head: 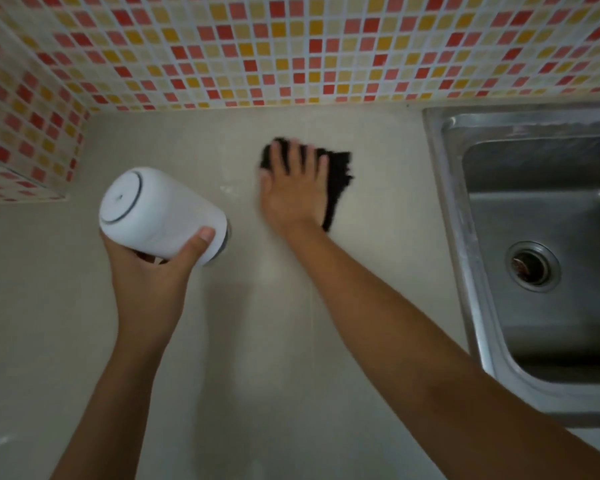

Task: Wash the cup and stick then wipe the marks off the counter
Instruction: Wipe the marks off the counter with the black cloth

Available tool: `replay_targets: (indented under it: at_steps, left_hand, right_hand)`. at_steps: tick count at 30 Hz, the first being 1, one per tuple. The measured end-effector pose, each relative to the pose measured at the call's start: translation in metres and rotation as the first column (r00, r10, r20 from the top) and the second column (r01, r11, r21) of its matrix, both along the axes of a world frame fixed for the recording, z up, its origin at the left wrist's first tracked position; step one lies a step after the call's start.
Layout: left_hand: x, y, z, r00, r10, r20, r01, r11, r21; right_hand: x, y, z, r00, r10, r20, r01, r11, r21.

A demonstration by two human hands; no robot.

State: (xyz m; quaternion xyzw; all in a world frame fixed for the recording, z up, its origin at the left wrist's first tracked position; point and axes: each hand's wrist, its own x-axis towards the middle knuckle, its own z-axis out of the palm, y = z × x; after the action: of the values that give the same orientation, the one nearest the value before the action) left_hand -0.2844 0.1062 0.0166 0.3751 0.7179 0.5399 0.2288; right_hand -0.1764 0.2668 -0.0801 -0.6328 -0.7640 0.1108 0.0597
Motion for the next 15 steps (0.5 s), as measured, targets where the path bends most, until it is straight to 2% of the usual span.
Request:
replay_targets:
  at_steps: [2, 4, 6, 8, 10, 13, 15]
  left_hand:
    - [-0.002, 0.007, -0.002, 1.0, 0.01, -0.009, -0.01, 1.0, 0.007]
    - [-0.001, 0.016, -0.004, 1.0, 0.015, -0.015, -0.014, 1.0, 0.009]
    - [0.0, 0.025, -0.006, 1.0, 0.006, -0.001, -0.006, 1.0, 0.008]
    - [0.0, 0.031, -0.007, 1.0, -0.003, 0.009, 0.003, 1.0, 0.005]
    - [0.0, 0.034, -0.005, 1.0, -0.008, 0.014, 0.008, 1.0, 0.009]
    - [-0.006, 0.034, 0.003, 1.0, -0.01, 0.008, 0.01, 1.0, 0.018]
    - [-0.014, 0.033, 0.007, 1.0, -0.008, -0.027, 0.009, 0.999, 0.036]
  right_hand:
    - [-0.012, -0.048, 0.001, 0.975, 0.216, -0.044, -0.215, 0.976, 0.03]
    - [0.009, -0.099, 0.001, 0.913, 0.398, -0.084, -0.395, 0.917, 0.049]
    - [0.049, -0.121, -0.003, 0.893, 0.445, -0.076, -0.443, 0.896, 0.043]
    - [0.087, -0.092, -0.006, 0.933, 0.359, -0.014, -0.356, 0.93, 0.085]
    - [0.111, -0.036, -0.006, 0.977, 0.203, 0.061, -0.208, 0.973, 0.098]
    - [0.115, 0.052, -0.001, 0.997, -0.001, 0.073, 0.0, 1.0, 0.024]
    - [0.097, 0.075, 0.0, 0.994, -0.064, 0.094, 0.066, 0.998, -0.02]
